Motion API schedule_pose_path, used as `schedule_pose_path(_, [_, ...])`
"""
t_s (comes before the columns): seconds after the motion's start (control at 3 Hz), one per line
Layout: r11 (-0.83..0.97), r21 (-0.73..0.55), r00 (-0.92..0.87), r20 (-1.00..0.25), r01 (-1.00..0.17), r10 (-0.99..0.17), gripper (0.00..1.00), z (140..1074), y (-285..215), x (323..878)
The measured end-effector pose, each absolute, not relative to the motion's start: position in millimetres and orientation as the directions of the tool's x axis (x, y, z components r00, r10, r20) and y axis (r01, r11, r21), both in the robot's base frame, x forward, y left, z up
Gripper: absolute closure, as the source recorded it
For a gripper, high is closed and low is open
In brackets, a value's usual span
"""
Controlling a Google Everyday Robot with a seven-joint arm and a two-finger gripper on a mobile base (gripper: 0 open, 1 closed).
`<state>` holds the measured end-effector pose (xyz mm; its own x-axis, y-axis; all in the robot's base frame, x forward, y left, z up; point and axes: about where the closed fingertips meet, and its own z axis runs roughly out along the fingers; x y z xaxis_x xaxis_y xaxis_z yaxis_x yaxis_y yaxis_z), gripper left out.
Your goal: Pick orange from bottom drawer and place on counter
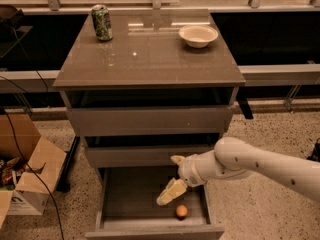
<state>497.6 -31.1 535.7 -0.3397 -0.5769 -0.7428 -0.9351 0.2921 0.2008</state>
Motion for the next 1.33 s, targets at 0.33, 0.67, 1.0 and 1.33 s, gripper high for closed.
schedule_pose_path(0.33, [0.327, 0.256, -0.402, -0.739, -0.91, -0.54, 0.0, 488, -18, 496])
schedule_pose_path(0.67, [0.363, 0.302, -0.46, -0.724, -0.882, -0.514, 0.0, 422, -10, 498])
schedule_pose_path(1.0, [0.42, 0.344, -0.53, -0.685, -0.84, -0.499, 0.0, 349, -14, 500])
schedule_pose_path(1.33, [0.469, 0.36, -0.575, -0.66, -0.807, -0.483, 0.0, 291, -28, 505])
